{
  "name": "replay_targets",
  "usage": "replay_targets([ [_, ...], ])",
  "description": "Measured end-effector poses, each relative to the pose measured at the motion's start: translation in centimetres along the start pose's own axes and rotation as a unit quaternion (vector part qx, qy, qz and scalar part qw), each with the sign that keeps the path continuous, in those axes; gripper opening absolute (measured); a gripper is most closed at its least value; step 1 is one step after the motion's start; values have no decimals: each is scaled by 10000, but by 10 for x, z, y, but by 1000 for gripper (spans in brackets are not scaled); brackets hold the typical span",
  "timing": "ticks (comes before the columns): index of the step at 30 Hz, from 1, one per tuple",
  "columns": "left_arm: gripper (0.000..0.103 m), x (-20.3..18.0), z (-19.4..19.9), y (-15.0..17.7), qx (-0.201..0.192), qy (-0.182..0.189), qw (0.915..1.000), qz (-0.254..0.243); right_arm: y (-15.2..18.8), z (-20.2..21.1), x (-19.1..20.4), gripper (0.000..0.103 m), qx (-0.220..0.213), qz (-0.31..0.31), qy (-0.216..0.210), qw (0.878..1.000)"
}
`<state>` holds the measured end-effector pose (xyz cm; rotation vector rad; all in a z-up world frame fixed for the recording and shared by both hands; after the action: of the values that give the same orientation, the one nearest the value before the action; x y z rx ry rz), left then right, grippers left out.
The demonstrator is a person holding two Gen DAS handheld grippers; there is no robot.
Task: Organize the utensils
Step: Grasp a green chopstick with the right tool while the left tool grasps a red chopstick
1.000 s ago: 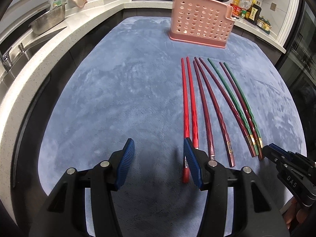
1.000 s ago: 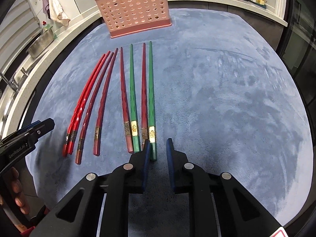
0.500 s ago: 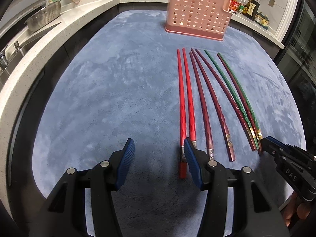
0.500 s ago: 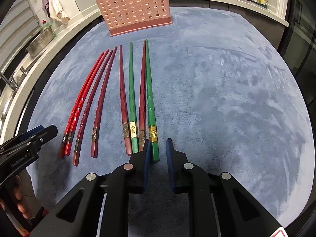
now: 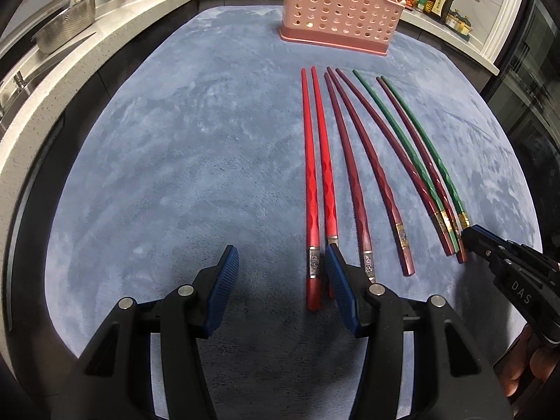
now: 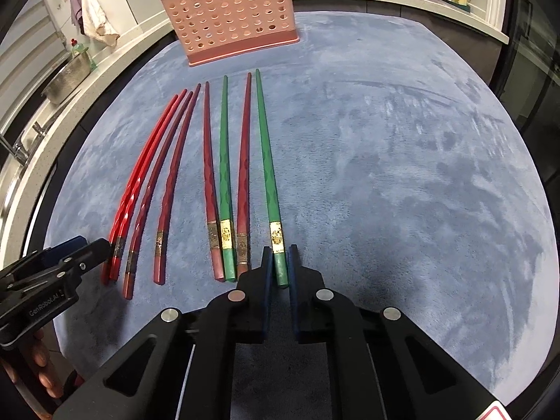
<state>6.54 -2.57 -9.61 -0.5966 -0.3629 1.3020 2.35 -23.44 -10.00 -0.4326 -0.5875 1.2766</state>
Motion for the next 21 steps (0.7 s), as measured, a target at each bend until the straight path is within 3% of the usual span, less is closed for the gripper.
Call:
replay_targets([
  [12, 49, -1, -8, 3, 77, -169, 9998, -103, 1, 2, -2, 8, 30, -66, -20, 10000],
  [21, 39, -5, -8, 4, 89, -216, 9995, -215, 2, 2, -3, 8, 29, -59, -19, 10000],
])
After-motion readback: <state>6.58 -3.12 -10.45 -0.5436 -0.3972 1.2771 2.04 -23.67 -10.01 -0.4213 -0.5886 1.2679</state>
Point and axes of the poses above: each gripper's, at about its wrist camera, not at the fingertips, and z roughly against the way its jaws point, x to its left, y to its underside, the point moved 1 cm from there along -z, roughly the way its jaws point, and after that the axes turned 9 degrees about -x, right-handed, at the moved point
